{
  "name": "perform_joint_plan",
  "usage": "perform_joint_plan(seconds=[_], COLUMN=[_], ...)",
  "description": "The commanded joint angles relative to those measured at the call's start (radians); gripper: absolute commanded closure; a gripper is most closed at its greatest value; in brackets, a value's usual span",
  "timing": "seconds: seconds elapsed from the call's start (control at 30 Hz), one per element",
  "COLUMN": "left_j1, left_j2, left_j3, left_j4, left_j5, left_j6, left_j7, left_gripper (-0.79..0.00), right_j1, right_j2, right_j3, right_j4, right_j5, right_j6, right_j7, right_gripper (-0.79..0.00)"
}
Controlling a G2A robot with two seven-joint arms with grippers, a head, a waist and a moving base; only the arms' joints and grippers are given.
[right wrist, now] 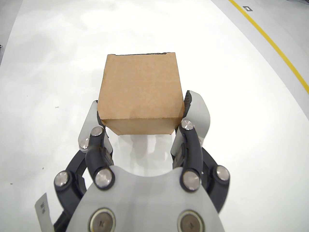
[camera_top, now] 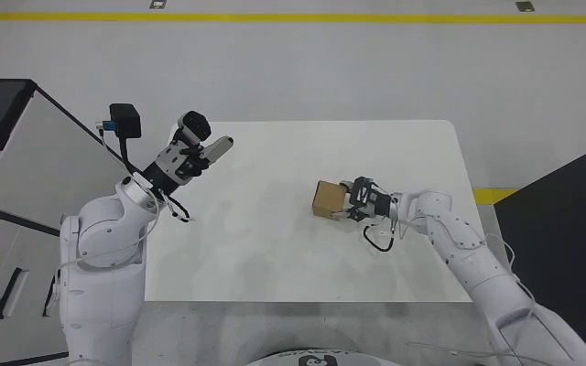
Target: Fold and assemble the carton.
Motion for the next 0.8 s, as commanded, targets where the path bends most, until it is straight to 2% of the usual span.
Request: perform_joint_plan(seconds=[0.0, 0.1, 0.47, 0.77], left_j1=[0.000, 0.000, 0.000, 0.000], left_j2=[0.000, 0.000, 0.000, 0.000], left_j3=[0.000, 0.000, 0.000, 0.000], left_j4=[0.000, 0.000, 0.000, 0.000], left_j5=[0.000, 0.000, 0.000, 0.000], left_j6=[0.000, 0.000, 0.000, 0.000], left_j7=[0.000, 0.000, 0.000, 0.000], left_gripper=[-0.785, -0.785, -0.785, -0.785], right_j1=[-0.001, -0.003, -0.024, -0.109], right_j2=[0.001, 0.003, 0.022, 0.069], right_j3=[0.002, 0.006, 0.044, 0.195], right_j4=[-0.001, -0.005, -0.075, -0.229], right_j5=[0.001, 0.004, 0.000, 0.073], right_j6=[0.000, -0.004, -0.025, -0.097], right_j7=[0.000, 0.000, -0.011, -0.039], right_gripper=[-0.536, -0.785, -0.785, -0.785])
